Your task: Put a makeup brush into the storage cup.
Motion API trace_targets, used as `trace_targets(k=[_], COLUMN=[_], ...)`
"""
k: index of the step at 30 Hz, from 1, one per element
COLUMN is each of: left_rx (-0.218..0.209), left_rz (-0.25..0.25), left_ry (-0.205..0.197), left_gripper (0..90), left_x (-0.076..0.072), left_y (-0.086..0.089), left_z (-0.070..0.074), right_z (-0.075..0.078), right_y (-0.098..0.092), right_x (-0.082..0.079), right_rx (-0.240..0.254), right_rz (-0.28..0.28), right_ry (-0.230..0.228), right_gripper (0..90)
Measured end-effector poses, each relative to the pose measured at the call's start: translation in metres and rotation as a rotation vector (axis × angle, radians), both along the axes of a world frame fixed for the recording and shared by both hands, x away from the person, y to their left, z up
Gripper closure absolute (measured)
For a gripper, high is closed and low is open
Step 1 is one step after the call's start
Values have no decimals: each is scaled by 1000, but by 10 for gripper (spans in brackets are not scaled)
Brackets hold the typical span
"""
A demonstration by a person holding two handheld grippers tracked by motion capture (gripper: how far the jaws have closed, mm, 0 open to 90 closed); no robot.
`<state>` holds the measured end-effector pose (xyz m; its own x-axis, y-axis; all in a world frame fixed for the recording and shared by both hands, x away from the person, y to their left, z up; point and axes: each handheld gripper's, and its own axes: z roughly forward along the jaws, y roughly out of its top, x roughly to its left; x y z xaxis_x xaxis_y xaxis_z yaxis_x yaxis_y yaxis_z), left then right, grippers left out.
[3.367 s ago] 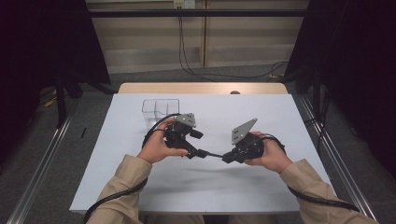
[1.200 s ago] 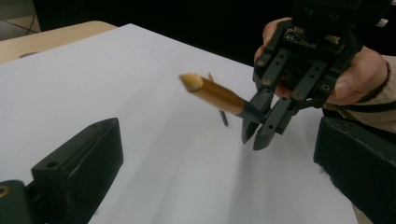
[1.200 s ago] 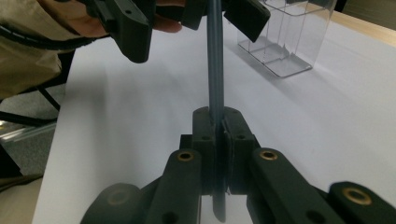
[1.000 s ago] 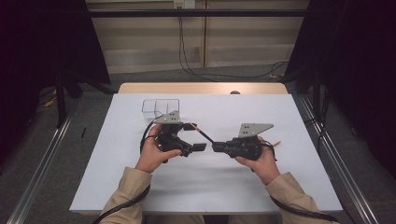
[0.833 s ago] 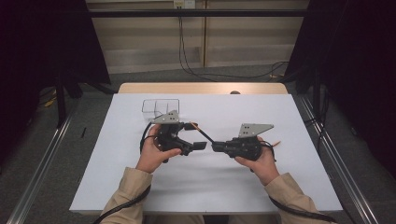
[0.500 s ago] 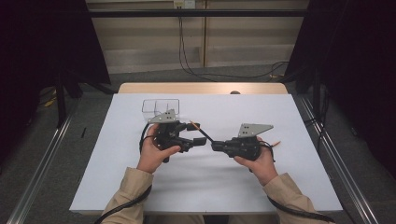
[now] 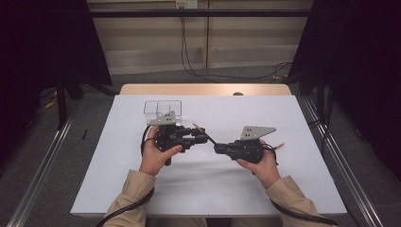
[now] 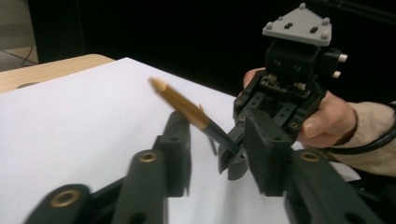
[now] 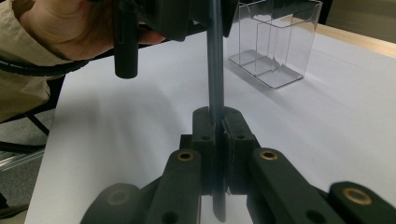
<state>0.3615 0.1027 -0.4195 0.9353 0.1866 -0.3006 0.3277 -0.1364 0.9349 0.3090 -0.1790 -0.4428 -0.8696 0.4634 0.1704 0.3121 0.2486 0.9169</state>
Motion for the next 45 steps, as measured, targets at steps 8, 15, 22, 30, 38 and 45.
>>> trace_targets(k=[8, 15, 22, 30, 38, 45], left_rx=[-59, -116, -123, -135, -147, -147], left_rz=[29, 20, 16, 19, 32, 32], left_ry=[40, 82, 68, 53, 40, 21], left_gripper=[759, 799, 830, 835, 836, 835], left_x=[1, 2, 1, -1, -2, -2], left_y=[3, 0, -4, -5, -4, -4], left_z=[-3, -6, -5, -4, -4, -3], right_z=[1, -2, -7, -8, -8, -9], right_y=[4, 9, 16, 21, 29, 33], right_x=[0, 2, 4, 6, 7, 7], right_rx=[2, -11, -2, 4, 24, 39], right_rz=[1, 1, 11, 7, 3, -2], right_ry=[-1, 10, 39, 59, 80, 85], right_gripper=[851, 848, 846, 845, 844, 845])
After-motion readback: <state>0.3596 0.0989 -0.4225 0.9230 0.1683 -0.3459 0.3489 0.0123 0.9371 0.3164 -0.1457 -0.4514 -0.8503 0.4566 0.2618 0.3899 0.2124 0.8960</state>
